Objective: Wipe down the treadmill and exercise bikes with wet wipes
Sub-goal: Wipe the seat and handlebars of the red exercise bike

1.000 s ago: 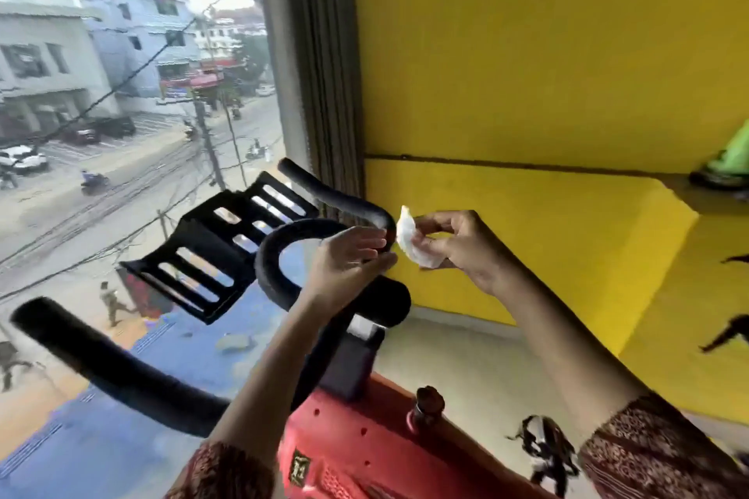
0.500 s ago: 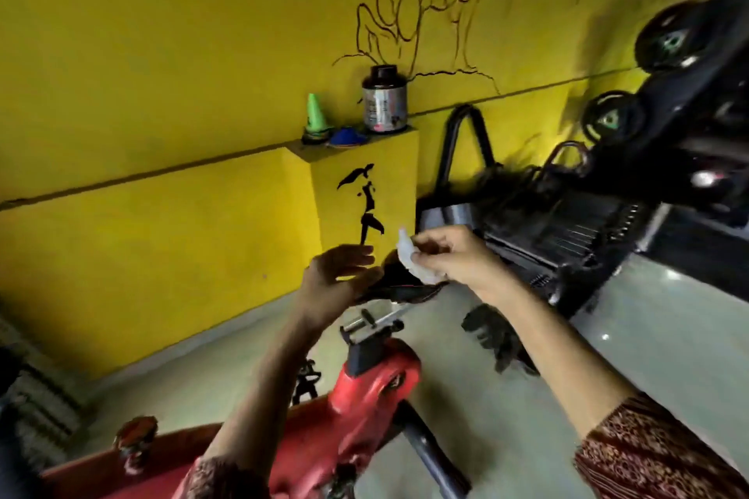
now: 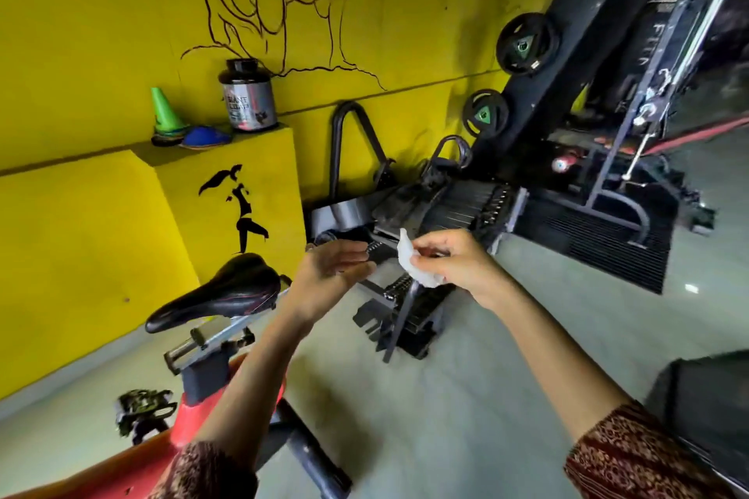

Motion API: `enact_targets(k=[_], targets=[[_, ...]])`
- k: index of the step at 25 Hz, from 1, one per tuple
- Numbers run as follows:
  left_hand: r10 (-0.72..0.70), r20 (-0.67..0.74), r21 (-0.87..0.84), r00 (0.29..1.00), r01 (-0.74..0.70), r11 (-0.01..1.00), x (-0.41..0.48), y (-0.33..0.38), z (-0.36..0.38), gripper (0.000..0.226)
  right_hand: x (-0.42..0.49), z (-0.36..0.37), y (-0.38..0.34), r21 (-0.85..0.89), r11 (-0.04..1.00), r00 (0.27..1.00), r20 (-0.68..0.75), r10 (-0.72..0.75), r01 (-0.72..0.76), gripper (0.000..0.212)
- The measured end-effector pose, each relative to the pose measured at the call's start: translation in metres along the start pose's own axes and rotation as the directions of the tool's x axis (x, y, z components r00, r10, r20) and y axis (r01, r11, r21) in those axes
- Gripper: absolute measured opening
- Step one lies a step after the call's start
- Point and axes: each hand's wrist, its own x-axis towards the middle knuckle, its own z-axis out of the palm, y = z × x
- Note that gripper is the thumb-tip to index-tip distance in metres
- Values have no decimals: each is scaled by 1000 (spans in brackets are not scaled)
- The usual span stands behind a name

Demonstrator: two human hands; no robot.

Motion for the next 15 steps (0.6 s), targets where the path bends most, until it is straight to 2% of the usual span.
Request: enact_targets(k=[5, 9, 15], targets=[[-7, 47, -9, 999, 7, 1000, 41, -4, 47, 21, 19, -41, 19, 13, 1000, 998, -61, 28, -28, 25], [-3, 51, -6, 999, 4, 1000, 87, -21, 61, 23, 65, -55, 37, 9, 1000, 999, -42, 30, -29, 25], [-10, -55, 19, 998, 11, 1000, 192, -60, 43, 23, 194, -51, 62, -21, 999, 999, 41, 33, -33, 27]])
